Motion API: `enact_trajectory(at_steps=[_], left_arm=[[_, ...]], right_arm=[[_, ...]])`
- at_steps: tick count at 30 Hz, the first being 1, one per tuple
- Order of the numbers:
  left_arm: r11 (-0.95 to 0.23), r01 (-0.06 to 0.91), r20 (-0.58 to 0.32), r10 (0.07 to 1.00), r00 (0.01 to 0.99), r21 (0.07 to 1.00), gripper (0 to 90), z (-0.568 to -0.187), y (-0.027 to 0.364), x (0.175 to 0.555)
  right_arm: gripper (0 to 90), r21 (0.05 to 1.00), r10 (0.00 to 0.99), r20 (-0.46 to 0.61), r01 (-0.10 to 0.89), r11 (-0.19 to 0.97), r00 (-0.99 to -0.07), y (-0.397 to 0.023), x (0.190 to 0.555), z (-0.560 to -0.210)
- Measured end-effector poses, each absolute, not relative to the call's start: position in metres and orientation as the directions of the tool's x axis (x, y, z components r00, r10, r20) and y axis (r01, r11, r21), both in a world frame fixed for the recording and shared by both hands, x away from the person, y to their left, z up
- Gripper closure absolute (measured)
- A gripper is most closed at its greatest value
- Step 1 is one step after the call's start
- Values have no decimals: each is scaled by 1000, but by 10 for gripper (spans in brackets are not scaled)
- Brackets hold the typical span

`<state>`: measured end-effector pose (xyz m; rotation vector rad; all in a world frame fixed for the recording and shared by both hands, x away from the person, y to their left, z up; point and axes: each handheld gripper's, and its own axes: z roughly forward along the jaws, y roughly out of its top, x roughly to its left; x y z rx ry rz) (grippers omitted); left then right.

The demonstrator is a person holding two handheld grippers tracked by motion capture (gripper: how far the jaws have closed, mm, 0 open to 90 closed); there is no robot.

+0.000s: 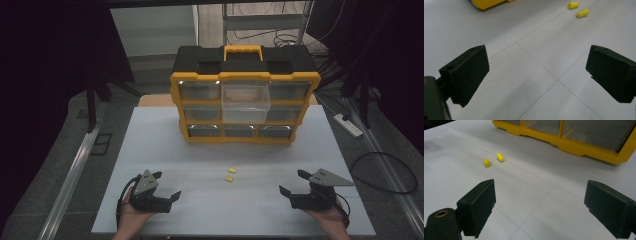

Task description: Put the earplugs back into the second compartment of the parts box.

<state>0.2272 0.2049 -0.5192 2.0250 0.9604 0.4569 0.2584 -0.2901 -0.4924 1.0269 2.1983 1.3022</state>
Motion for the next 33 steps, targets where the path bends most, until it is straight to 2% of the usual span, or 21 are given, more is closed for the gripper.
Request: enact_trajectory(at_steps=[33], left_arm=[[-370, 454, -10, 765, 644, 811, 65, -516, 207, 226]], right_arm=[[136, 860, 737, 18, 386, 333, -676, -284, 256, -493]])
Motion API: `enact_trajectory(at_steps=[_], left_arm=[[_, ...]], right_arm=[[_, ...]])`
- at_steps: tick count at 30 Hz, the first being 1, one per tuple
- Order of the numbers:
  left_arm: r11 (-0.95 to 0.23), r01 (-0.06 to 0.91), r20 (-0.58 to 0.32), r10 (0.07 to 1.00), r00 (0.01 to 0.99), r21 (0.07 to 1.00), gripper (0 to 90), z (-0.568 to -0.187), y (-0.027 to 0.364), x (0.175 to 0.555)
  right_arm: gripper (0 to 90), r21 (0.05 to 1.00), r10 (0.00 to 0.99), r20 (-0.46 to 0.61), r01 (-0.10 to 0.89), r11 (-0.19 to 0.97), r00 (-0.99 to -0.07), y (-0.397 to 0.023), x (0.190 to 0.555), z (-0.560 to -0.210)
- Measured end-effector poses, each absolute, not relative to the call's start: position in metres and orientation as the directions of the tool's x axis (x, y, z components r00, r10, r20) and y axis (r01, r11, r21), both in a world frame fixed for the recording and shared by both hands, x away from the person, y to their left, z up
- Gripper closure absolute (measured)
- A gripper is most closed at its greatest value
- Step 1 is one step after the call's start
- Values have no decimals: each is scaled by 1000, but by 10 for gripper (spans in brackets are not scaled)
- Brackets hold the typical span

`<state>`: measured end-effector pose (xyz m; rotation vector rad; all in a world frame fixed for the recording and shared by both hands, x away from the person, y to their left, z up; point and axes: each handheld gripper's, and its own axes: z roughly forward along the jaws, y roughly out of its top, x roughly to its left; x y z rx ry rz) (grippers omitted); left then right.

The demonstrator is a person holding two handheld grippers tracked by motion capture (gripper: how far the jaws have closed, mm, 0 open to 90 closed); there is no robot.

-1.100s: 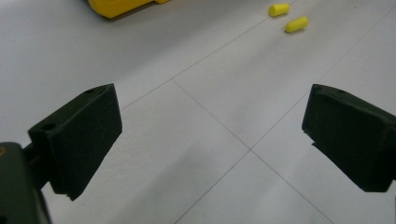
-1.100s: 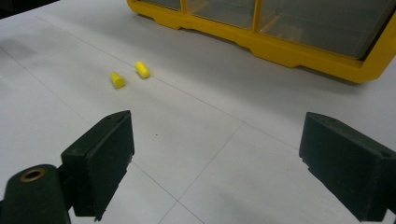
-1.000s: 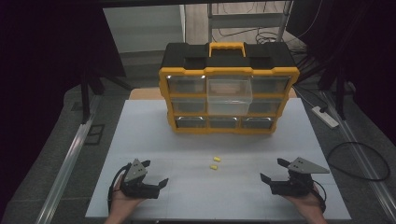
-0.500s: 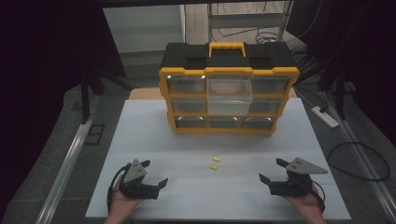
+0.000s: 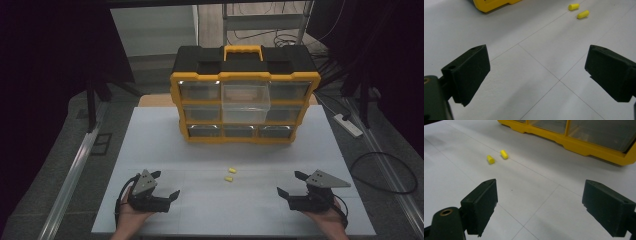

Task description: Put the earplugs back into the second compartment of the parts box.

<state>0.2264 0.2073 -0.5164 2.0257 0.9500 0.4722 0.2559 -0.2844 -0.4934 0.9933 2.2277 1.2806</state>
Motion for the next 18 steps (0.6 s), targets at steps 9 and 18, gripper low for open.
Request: enact_trajectory(at_steps=[9, 18], left_arm=[[-373, 454, -5, 769, 640, 809, 69, -516, 207, 226], [-373, 454, -10, 763, 646, 809, 70, -516, 207, 225]], right_arm=[[138, 859, 725, 19, 382, 340, -689, -278, 259, -492], [144, 850, 694, 7, 371, 375, -720, -257, 268, -484]])
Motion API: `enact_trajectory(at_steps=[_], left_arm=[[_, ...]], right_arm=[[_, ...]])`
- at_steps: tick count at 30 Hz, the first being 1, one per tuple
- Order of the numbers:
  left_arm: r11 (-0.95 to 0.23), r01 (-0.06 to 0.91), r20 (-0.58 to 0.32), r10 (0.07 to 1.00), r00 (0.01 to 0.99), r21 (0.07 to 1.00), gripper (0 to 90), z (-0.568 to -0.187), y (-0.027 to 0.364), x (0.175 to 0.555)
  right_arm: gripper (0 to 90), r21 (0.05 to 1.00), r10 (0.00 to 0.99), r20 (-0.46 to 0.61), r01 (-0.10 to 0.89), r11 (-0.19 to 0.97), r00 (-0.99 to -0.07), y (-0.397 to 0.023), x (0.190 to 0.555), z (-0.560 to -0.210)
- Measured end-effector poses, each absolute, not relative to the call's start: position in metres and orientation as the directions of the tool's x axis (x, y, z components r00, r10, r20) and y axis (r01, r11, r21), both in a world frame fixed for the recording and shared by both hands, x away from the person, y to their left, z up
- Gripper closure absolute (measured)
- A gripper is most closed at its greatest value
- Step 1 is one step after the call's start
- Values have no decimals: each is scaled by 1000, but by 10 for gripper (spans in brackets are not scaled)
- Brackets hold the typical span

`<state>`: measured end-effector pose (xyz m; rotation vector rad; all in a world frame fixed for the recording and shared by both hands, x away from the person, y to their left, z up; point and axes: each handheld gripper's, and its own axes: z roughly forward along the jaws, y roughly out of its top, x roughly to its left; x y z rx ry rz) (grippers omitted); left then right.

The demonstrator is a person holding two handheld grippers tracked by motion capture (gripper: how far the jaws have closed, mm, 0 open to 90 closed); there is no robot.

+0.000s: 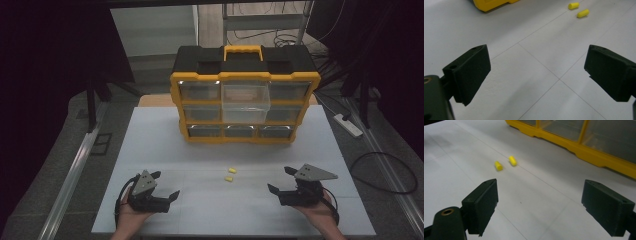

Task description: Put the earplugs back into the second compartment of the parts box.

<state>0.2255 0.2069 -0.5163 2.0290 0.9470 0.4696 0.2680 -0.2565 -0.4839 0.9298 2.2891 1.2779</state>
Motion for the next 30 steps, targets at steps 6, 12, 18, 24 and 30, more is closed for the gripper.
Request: enact_trajectory(at_steps=[6, 12, 18, 24, 30], left_arm=[[-377, 458, -11, 762, 647, 805, 72, -518, 204, 225], [-377, 461, -12, 763, 646, 803, 73, -519, 204, 226], [-379, 461, -11, 764, 646, 802, 73, -520, 205, 226], [-387, 463, -8, 761, 649, 798, 72, -520, 203, 226], [-386, 462, -8, 761, 649, 798, 73, -520, 203, 226]], right_arm=[[151, 846, 666, -5, 352, 400, -746, -239, 274, -476], [152, 830, 641, -15, 348, 436, -768, -222, 285, -474], [150, 819, 632, -8, 357, 449, -775, -213, 292, -474], [152, 805, 622, -19, 357, 474, -783, -203, 298, -472], [168, 794, 595, -26, 345, 500, -803, -188, 302, -469]])
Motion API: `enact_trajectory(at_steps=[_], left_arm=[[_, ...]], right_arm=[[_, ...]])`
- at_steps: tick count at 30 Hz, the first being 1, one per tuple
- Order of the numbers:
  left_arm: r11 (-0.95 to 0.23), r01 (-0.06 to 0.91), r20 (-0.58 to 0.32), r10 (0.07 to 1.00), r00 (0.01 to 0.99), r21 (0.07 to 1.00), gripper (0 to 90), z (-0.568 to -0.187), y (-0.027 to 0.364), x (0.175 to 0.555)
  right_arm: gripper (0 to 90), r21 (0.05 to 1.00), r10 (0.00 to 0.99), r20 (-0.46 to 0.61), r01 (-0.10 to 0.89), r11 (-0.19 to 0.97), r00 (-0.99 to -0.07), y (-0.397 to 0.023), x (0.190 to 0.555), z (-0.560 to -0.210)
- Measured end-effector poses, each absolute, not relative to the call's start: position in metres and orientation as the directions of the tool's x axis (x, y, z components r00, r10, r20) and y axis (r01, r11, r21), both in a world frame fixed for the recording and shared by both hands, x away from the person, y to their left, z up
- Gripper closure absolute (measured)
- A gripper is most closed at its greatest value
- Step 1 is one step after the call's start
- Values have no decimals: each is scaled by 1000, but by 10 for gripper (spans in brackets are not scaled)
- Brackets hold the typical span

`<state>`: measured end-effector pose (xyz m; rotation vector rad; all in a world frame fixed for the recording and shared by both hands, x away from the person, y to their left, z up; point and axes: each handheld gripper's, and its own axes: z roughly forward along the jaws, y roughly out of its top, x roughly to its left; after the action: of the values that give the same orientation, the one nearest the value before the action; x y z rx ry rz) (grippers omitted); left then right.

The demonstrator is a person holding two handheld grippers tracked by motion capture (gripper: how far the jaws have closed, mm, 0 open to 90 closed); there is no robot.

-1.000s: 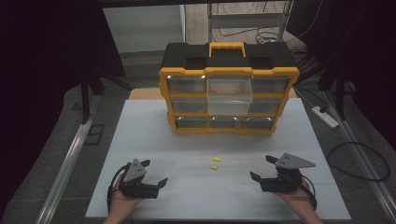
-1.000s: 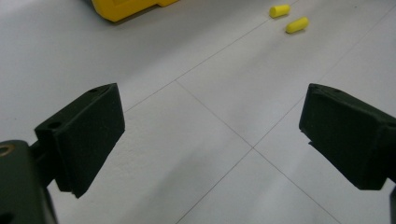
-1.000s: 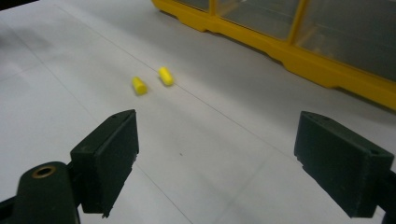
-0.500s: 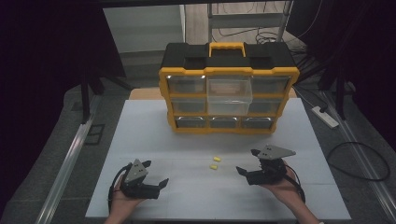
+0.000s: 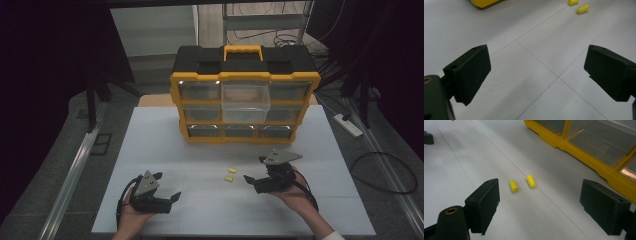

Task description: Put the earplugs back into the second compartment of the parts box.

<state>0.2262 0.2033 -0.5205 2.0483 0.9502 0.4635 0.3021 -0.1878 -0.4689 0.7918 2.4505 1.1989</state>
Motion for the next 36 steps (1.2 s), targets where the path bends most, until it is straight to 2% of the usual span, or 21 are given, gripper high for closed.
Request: enact_trajectory(at_steps=[15, 36], left_arm=[[-399, 464, -6, 753, 658, 791, 73, -522, 202, 226], [-408, 464, -3, 748, 663, 786, 73, -523, 201, 227]], right_arm=[[191, 749, 560, -29, 353, 560, -828, -150, 326, -479], [249, 663, 580, -11, 428, 614, -815, -131, 354, -505]])
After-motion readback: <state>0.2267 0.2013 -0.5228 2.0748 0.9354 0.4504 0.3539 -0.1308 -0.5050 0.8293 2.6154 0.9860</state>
